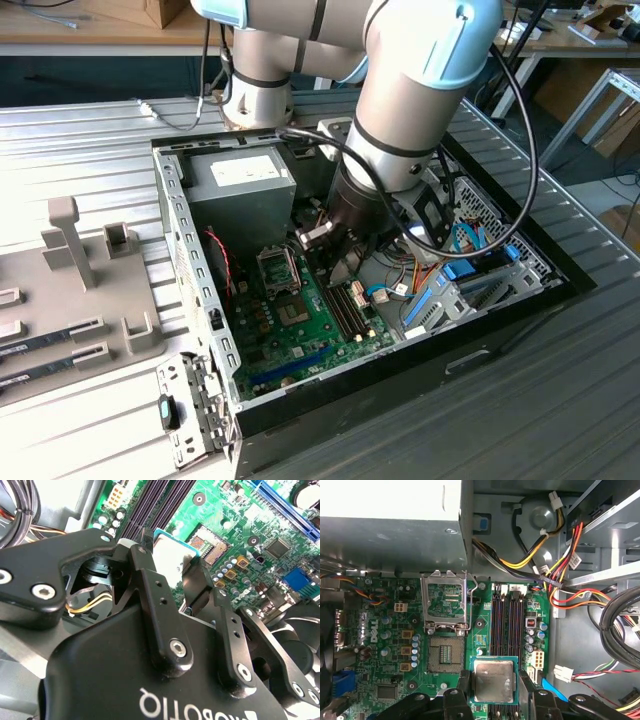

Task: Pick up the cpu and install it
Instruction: 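Place the cpu into insertion slot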

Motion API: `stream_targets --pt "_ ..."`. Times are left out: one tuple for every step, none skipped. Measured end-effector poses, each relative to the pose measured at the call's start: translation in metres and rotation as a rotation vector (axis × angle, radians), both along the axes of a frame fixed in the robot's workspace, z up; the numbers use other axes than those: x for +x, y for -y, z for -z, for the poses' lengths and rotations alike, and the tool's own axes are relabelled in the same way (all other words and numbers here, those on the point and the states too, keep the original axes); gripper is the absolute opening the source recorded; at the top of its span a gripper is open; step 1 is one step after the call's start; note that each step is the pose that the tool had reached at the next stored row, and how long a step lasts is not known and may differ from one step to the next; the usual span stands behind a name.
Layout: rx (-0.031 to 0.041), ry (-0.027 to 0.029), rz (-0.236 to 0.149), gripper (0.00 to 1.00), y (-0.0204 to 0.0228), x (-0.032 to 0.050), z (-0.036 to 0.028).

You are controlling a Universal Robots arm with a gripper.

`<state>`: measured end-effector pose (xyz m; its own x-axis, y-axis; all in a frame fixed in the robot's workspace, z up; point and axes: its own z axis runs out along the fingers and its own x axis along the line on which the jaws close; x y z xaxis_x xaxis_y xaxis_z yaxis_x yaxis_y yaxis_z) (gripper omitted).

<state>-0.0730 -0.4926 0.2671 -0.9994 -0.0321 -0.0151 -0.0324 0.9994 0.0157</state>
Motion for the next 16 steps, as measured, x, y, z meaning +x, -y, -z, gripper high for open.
stream_targets --pt "0.0 0.0 0.0 0.47 0.0 0.0 0.0002" --pt "0.0 0.0 0.0 0.47 0.0 0.0 0.0004" --pt "0.0 0.0 0.0 0.47 0.0 0.0 0.0005" --pt "0.0 0.0 0.0 0.47 0.0 0.0 0.0007" --pt "0.0 0.0 0.0 0.47 0.0 0.0 0.0009" --pt "0.0 0.0 0.0 0.47 0.0 0.0 0.0011" --pt "0.0 0.0 0.0 0.47 0.0 0.0 0.0012" --pt "0.0 0.0 0.0 0.47 0.0 0.0 0.0013" --pt "0.0 0.0 0.0 0.47 0.0 0.0 0.0015" --pt "0.0 0.0 0.0 0.47 0.0 0.0 0.0016" --pt "0.0 0.0 0.0 0.47 0.0 0.0 0.0018" --pt "0.0 0.0001 0.0 0.47 0.0 0.0 0.0021" --pt "0.0 0.0 0.0 0.47 0.0 0.0 0.0023" --pt "0.0 0.0 0.0 0.47 0.0001 0.0 0.0027" --pt "0.0 0.0 0.0 0.47 0.0001 0.0 0.003" --pt "0.0 0.0 0.0 0.47 0.0001 0.0 0.0032"
